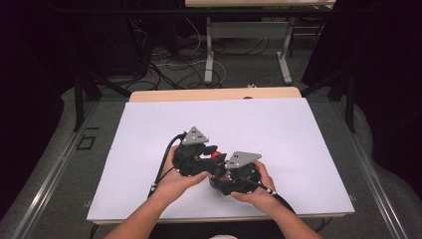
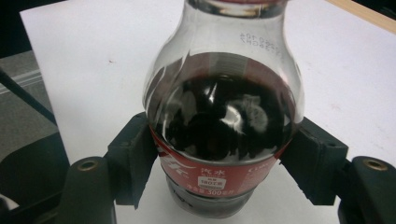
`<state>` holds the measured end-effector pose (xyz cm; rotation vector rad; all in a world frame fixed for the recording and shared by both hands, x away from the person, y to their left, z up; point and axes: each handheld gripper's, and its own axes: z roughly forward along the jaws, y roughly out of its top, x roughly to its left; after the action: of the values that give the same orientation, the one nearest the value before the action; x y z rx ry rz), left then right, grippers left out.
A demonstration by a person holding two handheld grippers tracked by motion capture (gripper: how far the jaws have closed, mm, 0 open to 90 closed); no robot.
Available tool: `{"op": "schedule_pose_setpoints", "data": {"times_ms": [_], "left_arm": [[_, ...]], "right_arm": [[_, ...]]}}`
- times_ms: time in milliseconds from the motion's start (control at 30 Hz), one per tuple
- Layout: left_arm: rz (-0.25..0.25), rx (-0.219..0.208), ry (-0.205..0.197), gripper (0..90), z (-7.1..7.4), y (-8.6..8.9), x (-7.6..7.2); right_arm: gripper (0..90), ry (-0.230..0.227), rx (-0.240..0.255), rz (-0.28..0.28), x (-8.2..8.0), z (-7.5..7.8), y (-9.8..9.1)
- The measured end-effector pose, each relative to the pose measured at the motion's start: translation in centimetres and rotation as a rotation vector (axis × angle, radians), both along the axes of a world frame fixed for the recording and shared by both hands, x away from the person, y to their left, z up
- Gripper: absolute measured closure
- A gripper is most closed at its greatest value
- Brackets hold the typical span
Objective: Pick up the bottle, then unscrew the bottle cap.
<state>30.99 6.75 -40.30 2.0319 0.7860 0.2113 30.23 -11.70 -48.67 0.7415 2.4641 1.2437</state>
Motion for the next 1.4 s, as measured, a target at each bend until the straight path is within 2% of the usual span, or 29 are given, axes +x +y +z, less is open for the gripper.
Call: {"op": "schedule_pose_setpoints", "data": {"times_ms": [33,67,167,233,333,367,433,500,567,733,867,1000,1033,1067,1233,1267,1367,1400], "left_arm": [[-0.006,-0.009,0.018,53.8,0.1,0.2,0.1],[-0.016,-0.016,0.030,51.9,0.2,0.4,0.2],[-0.062,-0.038,0.028,47.1,0.6,1.2,0.5],[-0.115,-0.049,0.044,44.1,0.8,1.7,0.7],[-0.204,-0.076,0.048,43.8,1.0,2.3,1.0],[-0.238,-0.074,0.051,43.4,1.0,2.3,1.3],[-0.315,-0.061,0.048,43.4,0.8,2.4,1.6],[-0.369,-0.045,0.050,43.6,0.5,2.3,1.9],[-0.388,-0.037,0.042,45.4,0.2,2.2,2.1],[-0.415,-0.018,0.052,58.8,-0.4,1.8,2.5],[-0.386,-0.006,0.029,61.1,-0.6,1.6,2.2],[-0.314,-0.002,0.006,61.4,-0.7,1.4,1.8],[-0.291,0.002,0.004,61.5,-0.7,1.3,1.7],[-0.263,0.002,0.000,61.6,-0.8,1.2,1.5],[-0.013,0.016,-0.011,61.6,-0.7,-0.1,-0.1],[0.026,0.016,-0.028,61.6,-0.7,-0.4,-0.4],[0.113,0.020,-0.040,61.6,-0.7,-1.1,-1.2],[0.127,0.029,-0.033,61.6,-0.6,-1.2,-1.3]], "right_arm": [[31.1,0.013,0.011,0.002,0.0,0.0,0.0],[31.0,0.005,0.010,0.013,0.1,0.0,-0.1],[31.1,0.021,0.021,0.027,0.1,0.1,-0.1],[31.1,0.019,0.020,0.035,0.1,0.1,-0.1],[31.0,0.030,0.018,0.055,0.0,0.1,-0.1],[31.0,0.044,0.011,0.072,0.0,0.1,-0.1],[31.0,0.040,0.023,0.085,0.0,0.1,0.0],[31.0,0.043,0.027,0.107,-0.1,0.1,0.1],[31.0,0.045,0.027,0.121,-0.1,0.1,0.1],[31.0,0.045,0.026,0.146,-0.2,0.2,0.2],[31.0,0.050,0.019,0.142,-0.2,0.0,0.2],[31.1,0.043,0.008,0.121,0.0,0.0,0.2],[31.1,0.038,0.003,0.100,0.0,0.0,0.2],[31.1,0.044,0.007,0.083,-0.1,-0.1,0.3],[31.1,0.013,-0.014,0.012,-0.1,-0.2,0.5],[31.0,0.005,-0.013,0.007,-0.1,-0.2,0.5],[31.0,-0.023,-0.008,-0.018,-0.3,-0.2,0.5],[31.0,-0.025,-0.008,-0.020,-0.3,-0.2,0.5]]}}
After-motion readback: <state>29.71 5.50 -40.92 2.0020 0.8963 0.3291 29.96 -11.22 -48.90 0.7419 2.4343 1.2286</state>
